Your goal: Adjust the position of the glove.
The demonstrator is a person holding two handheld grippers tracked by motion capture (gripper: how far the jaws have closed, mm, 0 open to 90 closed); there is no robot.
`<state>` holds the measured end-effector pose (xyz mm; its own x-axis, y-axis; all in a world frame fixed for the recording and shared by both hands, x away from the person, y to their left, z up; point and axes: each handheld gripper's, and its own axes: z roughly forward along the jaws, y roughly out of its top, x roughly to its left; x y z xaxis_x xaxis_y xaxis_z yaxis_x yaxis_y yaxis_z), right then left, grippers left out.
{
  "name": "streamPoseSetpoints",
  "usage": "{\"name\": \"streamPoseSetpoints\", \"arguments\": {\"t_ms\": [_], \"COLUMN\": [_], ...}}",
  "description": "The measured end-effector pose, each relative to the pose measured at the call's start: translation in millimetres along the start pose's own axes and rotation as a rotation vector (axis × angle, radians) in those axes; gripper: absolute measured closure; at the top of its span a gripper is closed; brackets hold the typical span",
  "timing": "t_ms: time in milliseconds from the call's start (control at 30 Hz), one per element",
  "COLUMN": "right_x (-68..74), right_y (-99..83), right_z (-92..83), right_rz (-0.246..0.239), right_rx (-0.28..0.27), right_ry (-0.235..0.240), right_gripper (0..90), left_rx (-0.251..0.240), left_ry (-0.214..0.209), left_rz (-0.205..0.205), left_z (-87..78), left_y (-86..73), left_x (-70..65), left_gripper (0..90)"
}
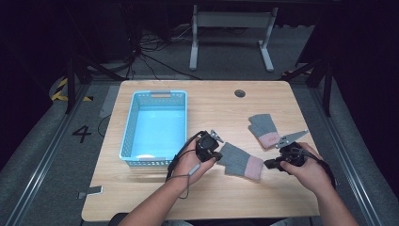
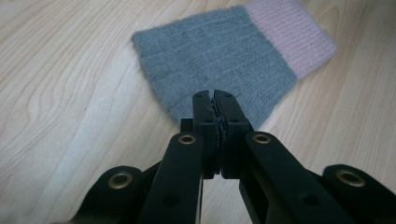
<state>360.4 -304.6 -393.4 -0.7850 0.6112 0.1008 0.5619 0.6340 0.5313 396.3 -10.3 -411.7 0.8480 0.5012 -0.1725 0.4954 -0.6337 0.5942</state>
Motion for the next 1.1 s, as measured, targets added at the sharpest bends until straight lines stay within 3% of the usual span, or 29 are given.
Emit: {"name": "streamPoseSetpoints", "arguments": {"t_ms": [233, 267, 467, 667, 800, 1100], "right_x": [9.7, 14.9, 24.3, 26.2, 29.4, 34.0], "right_y": [-1.9, -0.9, 2.8, 2.3, 3.7, 2.7], "right_z": [11.6, 16.3, 29.7, 38.2, 39.3, 47.1], "right_rz": [-0.018, -0.049, -0.072, -0.081, -0.099, -0.12], "right_rx": [0.005, 0.004, 0.034, 0.057, 0.049, 0.085], "right_ry": [0.008, 0.015, 0.042, 0.056, 0.099, 0.117], "right_gripper": [89.1, 89.0, 88.9, 88.8, 88.9, 89.1], "left_rx": [-0.002, -0.004, -0.012, -0.008, -0.001, -0.022], "left_ry": [0.006, 0.002, 0.016, 0.028, 0.027, 0.033], "left_rz": [0.001, -0.002, 0.002, -0.006, 0.003, 0.01], "left_z": [11.6, 13.8, 28.4, 31.6, 34.0, 25.0], "left_y": [1.9, 1.9, 1.8, 1.5, 1.6, 2.2], "left_x": [0.3, 0.5, -5.8, -2.1, -5.0, -8.0], "left_gripper": [85.6, 85.1, 84.8, 85.2, 86.5, 86.4]}}
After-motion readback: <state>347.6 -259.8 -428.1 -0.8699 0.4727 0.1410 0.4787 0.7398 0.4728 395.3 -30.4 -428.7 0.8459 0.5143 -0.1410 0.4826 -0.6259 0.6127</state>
